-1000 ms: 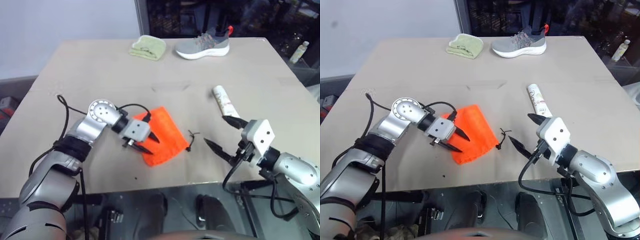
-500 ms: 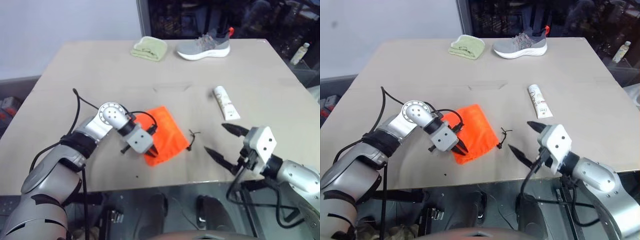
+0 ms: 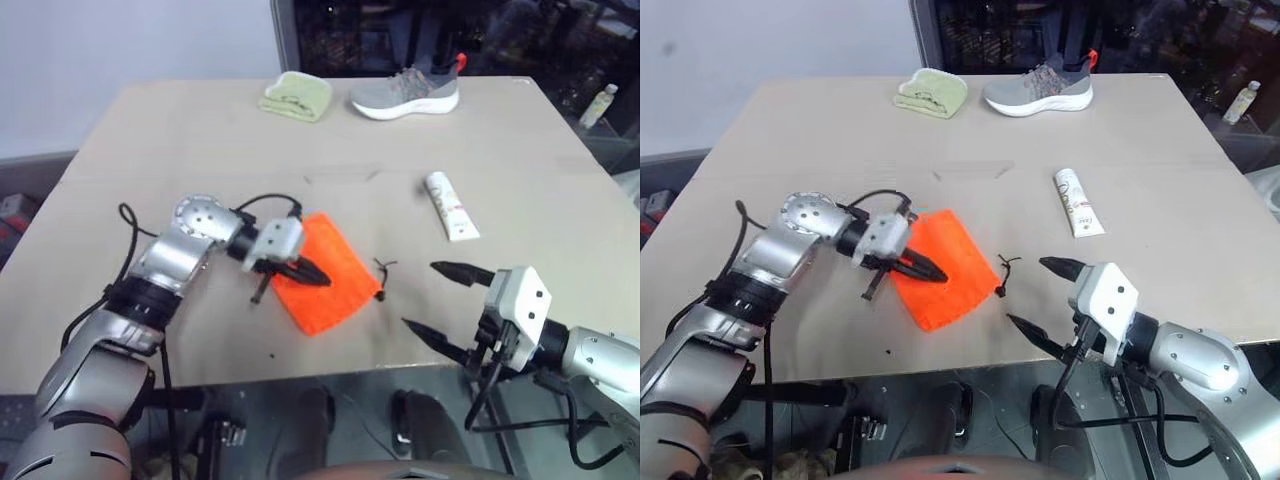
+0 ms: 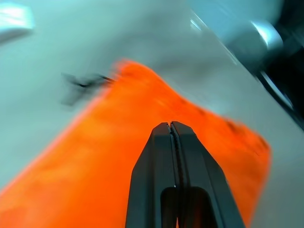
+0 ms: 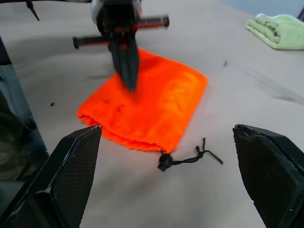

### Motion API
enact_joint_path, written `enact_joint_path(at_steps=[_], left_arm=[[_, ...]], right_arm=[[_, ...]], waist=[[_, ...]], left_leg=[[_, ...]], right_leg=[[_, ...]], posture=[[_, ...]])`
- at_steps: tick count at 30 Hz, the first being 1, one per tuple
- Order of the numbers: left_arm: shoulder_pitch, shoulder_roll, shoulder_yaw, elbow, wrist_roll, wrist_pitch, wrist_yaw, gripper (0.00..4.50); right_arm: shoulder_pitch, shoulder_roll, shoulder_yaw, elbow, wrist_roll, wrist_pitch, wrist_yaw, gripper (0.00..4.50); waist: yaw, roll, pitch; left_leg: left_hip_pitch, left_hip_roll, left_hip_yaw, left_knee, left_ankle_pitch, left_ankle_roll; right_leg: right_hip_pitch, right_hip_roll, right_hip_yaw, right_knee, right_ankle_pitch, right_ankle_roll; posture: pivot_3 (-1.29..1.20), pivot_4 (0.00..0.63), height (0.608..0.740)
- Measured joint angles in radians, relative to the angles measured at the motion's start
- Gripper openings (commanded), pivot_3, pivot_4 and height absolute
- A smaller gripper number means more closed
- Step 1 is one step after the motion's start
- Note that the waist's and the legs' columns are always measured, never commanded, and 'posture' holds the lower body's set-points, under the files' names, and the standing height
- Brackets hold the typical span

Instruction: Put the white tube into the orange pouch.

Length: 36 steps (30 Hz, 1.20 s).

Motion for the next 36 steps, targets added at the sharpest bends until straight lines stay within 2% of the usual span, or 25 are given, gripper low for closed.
enact_joint_path(at_steps=[4,5,7,11,14,18,22,27,30,32,33,34,35,36], left_arm=[[0.087,0.019,0.097,-0.122,-0.028,0.144,0.080,0.03],[0.111,0.038,0.116,-0.156,-0.040,0.191,0.094,0.26],[0.177,0.104,0.161,-0.252,-0.078,0.310,0.106,0.79],[0.279,0.121,0.211,-0.397,-0.083,0.365,0.169,2.60],[0.370,0.130,0.214,-0.481,-0.042,0.367,0.218,2.60],[0.399,0.150,0.193,-0.496,0.056,0.331,0.250,2.60],[0.392,0.134,0.109,-0.457,0.205,0.314,0.301,2.60],[0.362,0.103,0.065,-0.461,0.266,0.327,0.314,2.60],[0.362,0.072,0.063,-0.483,0.260,0.375,0.319,1.83],[0.366,0.063,0.061,-0.486,0.249,0.389,0.318,0.95],[0.370,0.064,0.064,-0.485,0.246,0.383,0.314,0.79],[0.374,0.066,0.068,-0.483,0.245,0.380,0.313,0.22],[0.378,0.066,0.078,-0.480,0.238,0.382,0.312,0.02],[0.379,0.065,0.089,-0.477,0.228,0.393,0.313,0.02]], right_arm=[[-0.022,0.004,0.006,0.022,-0.010,-0.003,-0.002,4.50],[-0.028,0.004,0.007,0.033,-0.015,-0.005,-0.002,4.50],[-0.036,0.005,0.009,0.054,-0.020,-0.012,0.000,4.50],[-0.045,0.009,0.013,0.069,-0.023,-0.021,0.005,4.50],[-0.046,0.012,0.016,0.071,-0.028,-0.024,0.011,4.50],[-0.036,0.013,0.017,0.072,-0.034,-0.029,0.013,4.50],[-0.027,0.023,0.020,0.072,-0.042,-0.034,0.011,4.50],[-0.012,0.031,0.021,0.070,-0.050,-0.040,0.001,4.50],[0.005,0.035,0.021,0.066,-0.054,-0.040,-0.010,4.50],[0.009,0.037,0.021,0.063,-0.057,-0.040,-0.013,4.50],[0.014,0.037,0.021,0.059,-0.059,-0.040,-0.015,4.50],[0.018,0.038,0.021,0.056,-0.059,-0.040,-0.016,4.50],[0.019,0.040,0.021,0.054,-0.061,-0.041,-0.018,4.50],[0.019,0.041,0.021,0.054,-0.062,-0.041,-0.021,4.50]], waist=[[-0.004,0.000,0.000],[-0.005,0.000,0.000],[-0.007,0.000,0.001],[0.002,0.000,0.001],[0.001,0.000,0.001],[0.001,0.001,0.001],[0.001,0.001,0.001],[0.001,0.001,0.001],[0.002,0.001,0.001],[0.001,0.001,0.001],[0.001,0.001,0.001],[0.001,0.001,0.001],[0.000,0.001,0.001],[0.000,0.001,0.001]], left_leg=[[0.001,0.001,0.000,0.000,0.000,0.000],[0.001,0.001,0.000,0.000,0.000,0.000],[0.001,0.002,0.000,-0.001,0.000,0.000],[0.001,0.002,0.000,-0.001,-0.001,-0.001],[0.001,0.002,0.001,-0.001,-0.003,-0.004],[0.001,0.002,0.002,-0.001,-0.003,-0.005],[0.001,0.002,0.002,-0.002,-0.003,-0.005],[0.000,0.002,0.003,-0.003,-0.003,-0.005],[0.000,0.001,0.002,-0.004,-0.003,-0.005],[0.000,0.001,0.002,-0.004,-0.003,-0.005],[0.001,0.001,0.002,-0.004,-0.003,-0.005],[0.001,0.001,0.002,-0.005,-0.003,-0.005],[0.001,0.001,0.002,-0.005,-0.003,-0.005],[0.001,0.001,0.002,-0.005,-0.003,-0.005]], right_leg=[[0.000,0.000,0.000,0.000,0.000,0.000],[0.000,0.000,0.000,0.000,0.000,0.000],[-0.001,0.001,0.000,0.000,0.000,0.000],[-0.001,0.000,0.000,0.000,0.000,0.000],[-0.001,-0.001,0.000,-0.001,0.000,0.000],[-0.001,-0.001,0.000,-0.001,0.000,0.000],[-0.001,-0.001,0.000,-0.001,0.000,0.000],[-0.002,-0.003,0.000,-0.002,0.000,0.000],[-0.002,-0.003,0.000,-0.002,0.000,0.000],[-0.002,-0.002,0.000,-0.002,0.000,0.000],[-0.002,-0.002,0.000,-0.002,0.000,0.000],[-0.002,-0.002,0.000,-0.002,0.000,0.000],[-0.002,-0.002,0.000,-0.002,0.000,0.000],[-0.002,-0.002,0.000,-0.002,0.000,0.000]], posture=[[0.00,0.150,0.740],[0.00,0.150,0.740],[0.00,0.150,0.740],[0.00,0.150,0.740],[0.00,0.150,0.740],[0.00,0.150,0.740],[0.00,0.150,0.740],[0.00,0.150,0.740],[0.00,0.150,0.740],[0.00,0.150,0.740],[0.00,0.150,0.740],[0.00,0.150,0.740],[0.00,0.150,0.740],[0.00,0.150,0.740]])
